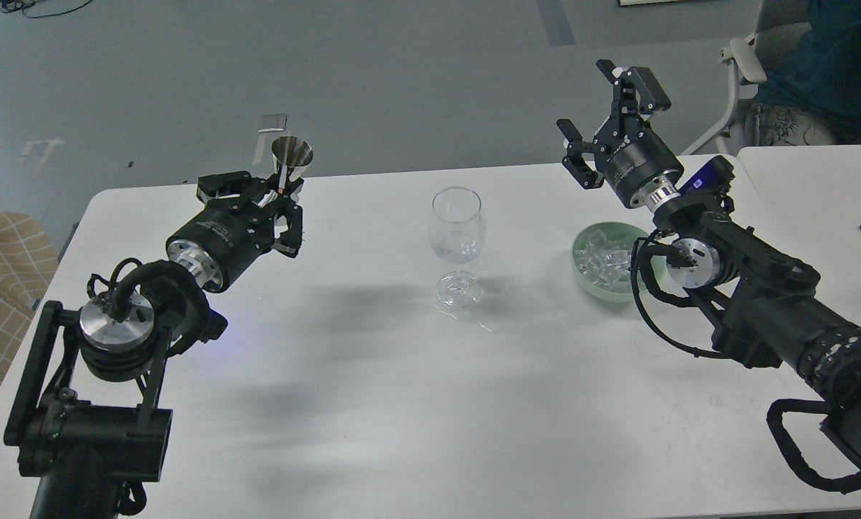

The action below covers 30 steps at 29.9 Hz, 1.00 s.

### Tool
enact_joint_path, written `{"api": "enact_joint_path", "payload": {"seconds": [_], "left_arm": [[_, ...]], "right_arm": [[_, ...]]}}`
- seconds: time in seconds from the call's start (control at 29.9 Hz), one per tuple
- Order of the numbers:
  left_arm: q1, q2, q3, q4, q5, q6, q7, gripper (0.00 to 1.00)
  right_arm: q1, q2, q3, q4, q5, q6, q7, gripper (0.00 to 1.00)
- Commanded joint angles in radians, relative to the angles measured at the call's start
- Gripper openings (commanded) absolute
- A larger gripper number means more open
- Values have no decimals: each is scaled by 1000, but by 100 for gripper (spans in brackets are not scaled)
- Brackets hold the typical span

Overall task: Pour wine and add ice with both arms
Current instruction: 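Turn the jigger upright and carry it back with the left gripper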

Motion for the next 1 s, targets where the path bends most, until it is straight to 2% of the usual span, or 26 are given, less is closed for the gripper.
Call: {"api": "enact_joint_path", "payload": {"seconds": [0.0, 0.07, 0.17, 0.37, 0.7, 0.97], "left_arm": [[26, -15, -13, 111, -2, -145, -39, 3], [26, -15, -14, 192, -2, -186, -77, 4], [26, -13, -42, 287, -10, -228, -102, 5], [23, -10, -72, 381, -19, -254, -103, 10], [25, -7, -100, 420, -53, -250, -99, 16], [17, -7, -98, 441, -53, -245, -100, 26]], "right_arm": [[-1, -1, -1, 0, 0, 0, 0, 100], [-2, -2, -1, 0, 0, 0, 0, 100], [-1, -2, -1, 0, 0, 0, 0, 100], [-2, -1, -2, 0, 0, -1, 0, 100], [-7, -1, -2, 0, 0, -3, 0, 100], [-7, -2, -2, 0, -2, -3, 0, 100]]}}
